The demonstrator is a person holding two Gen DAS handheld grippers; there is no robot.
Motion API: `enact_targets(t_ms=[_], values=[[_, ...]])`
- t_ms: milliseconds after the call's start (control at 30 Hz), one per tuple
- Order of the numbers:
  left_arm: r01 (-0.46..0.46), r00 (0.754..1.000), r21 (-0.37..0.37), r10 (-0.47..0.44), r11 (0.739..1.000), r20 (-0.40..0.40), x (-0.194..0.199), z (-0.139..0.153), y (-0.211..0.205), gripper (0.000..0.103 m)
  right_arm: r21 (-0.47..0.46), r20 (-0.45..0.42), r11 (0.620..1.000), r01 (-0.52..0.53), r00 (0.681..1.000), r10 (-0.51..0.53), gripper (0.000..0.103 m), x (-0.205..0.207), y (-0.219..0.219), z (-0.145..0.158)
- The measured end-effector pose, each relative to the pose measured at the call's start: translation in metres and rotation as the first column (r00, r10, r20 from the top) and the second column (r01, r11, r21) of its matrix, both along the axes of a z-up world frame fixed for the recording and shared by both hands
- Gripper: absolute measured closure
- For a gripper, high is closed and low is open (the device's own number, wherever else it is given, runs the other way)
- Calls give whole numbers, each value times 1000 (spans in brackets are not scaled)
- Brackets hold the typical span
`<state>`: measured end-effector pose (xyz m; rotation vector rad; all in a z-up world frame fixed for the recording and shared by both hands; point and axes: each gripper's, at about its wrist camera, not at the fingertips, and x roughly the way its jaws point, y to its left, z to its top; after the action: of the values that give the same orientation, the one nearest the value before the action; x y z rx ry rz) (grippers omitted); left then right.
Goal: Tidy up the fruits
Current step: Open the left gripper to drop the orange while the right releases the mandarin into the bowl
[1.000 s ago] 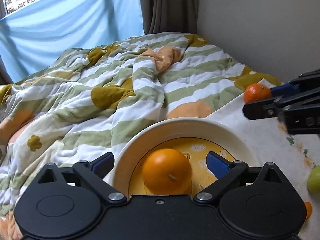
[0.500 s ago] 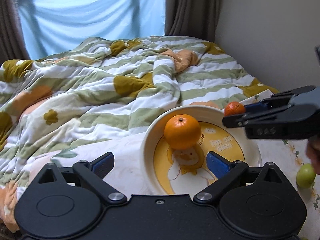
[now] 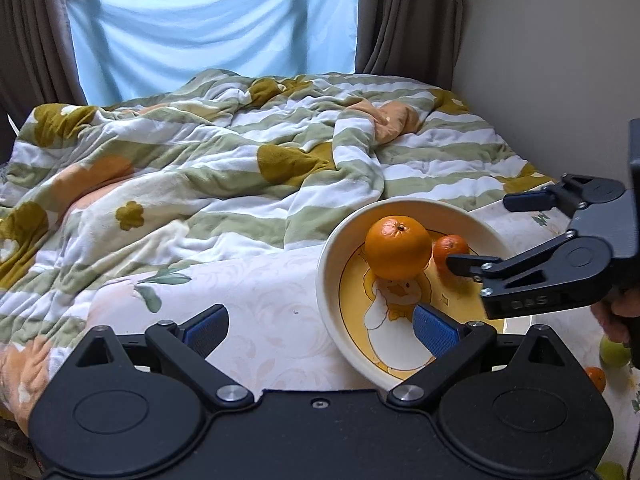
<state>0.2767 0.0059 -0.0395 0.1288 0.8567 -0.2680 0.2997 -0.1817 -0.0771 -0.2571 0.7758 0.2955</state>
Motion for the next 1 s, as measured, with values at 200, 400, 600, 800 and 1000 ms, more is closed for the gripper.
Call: enact_targets(t_ms=[200, 400, 600, 800, 1000], values=[[-22, 999, 6, 21, 1000, 36, -12, 14, -1, 3, 43, 8, 999, 10, 1000, -10, 0, -8, -11, 18], [-47, 996, 2, 47, 999, 74, -31, 34, -7, 3, 64, 7, 998, 27, 1000, -27, 0, -23, -20, 41], [-75, 989, -11, 76, 997, 125, -63, 59, -15, 3, 96, 10, 994, 45, 999, -47, 0, -51, -37, 71], [-106, 977, -17, 107, 994, 182, -101, 79, -23, 3, 109, 35, 992, 63, 997, -67, 0, -88, -52, 100], [-137, 964, -14, 137, 990, 226, -144, 90, -31, 3, 120, 59, 990, 78, 995, -85, 0, -135, -63, 121]])
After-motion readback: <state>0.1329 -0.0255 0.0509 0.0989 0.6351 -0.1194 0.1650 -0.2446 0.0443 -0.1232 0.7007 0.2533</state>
